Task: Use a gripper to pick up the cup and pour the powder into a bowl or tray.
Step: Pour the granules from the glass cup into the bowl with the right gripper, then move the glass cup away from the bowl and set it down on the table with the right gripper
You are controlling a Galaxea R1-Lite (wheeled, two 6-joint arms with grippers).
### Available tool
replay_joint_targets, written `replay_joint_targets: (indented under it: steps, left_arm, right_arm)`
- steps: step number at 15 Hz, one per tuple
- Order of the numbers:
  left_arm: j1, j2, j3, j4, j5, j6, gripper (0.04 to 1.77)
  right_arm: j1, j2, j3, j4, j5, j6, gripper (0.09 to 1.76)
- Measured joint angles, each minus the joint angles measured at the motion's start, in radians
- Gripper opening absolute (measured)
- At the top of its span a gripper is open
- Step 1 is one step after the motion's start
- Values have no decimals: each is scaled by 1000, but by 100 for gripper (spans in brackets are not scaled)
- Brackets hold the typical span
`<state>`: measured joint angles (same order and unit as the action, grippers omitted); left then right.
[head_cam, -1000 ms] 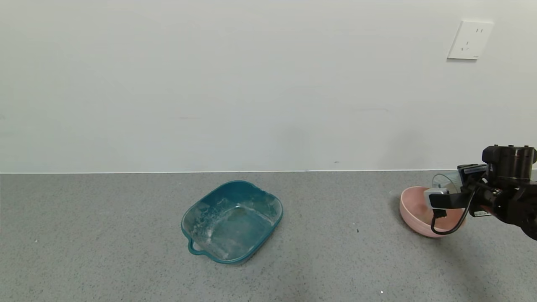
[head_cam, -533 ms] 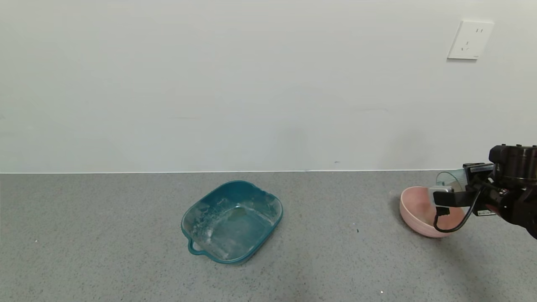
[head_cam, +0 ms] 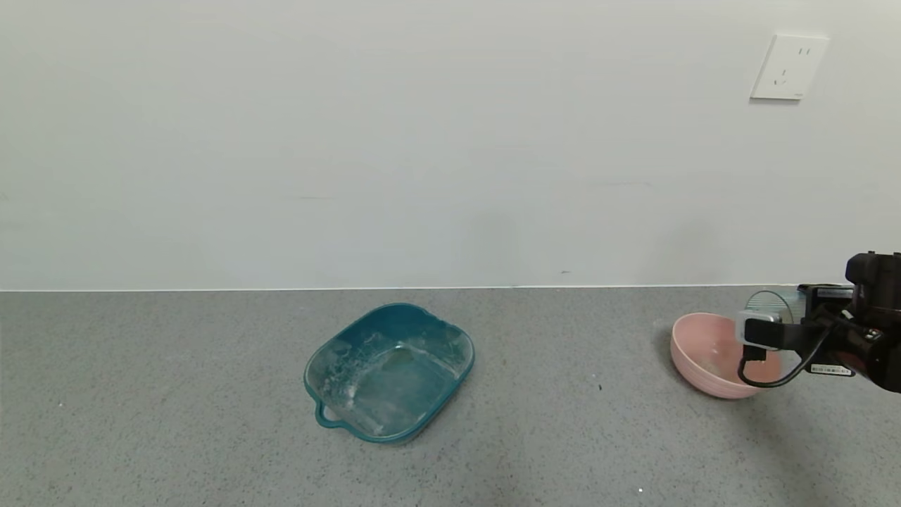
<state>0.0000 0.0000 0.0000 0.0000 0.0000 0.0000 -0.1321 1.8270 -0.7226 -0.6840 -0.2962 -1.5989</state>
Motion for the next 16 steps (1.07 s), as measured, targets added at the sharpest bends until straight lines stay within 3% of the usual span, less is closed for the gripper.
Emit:
replay_joint_targets:
  steps: [7,11,16]
  left_arm:
    - [0,0,0,0,0,0,176]
    - [0,0,0,0,0,0,176]
    - [0,0,0,0,0,0,176]
  right_arm:
    - [-53,-83,48,0,63,222,136]
    - [-48,-116,69,-21,69,431,136]
    - [-35,-143,76,-55,174,667,136]
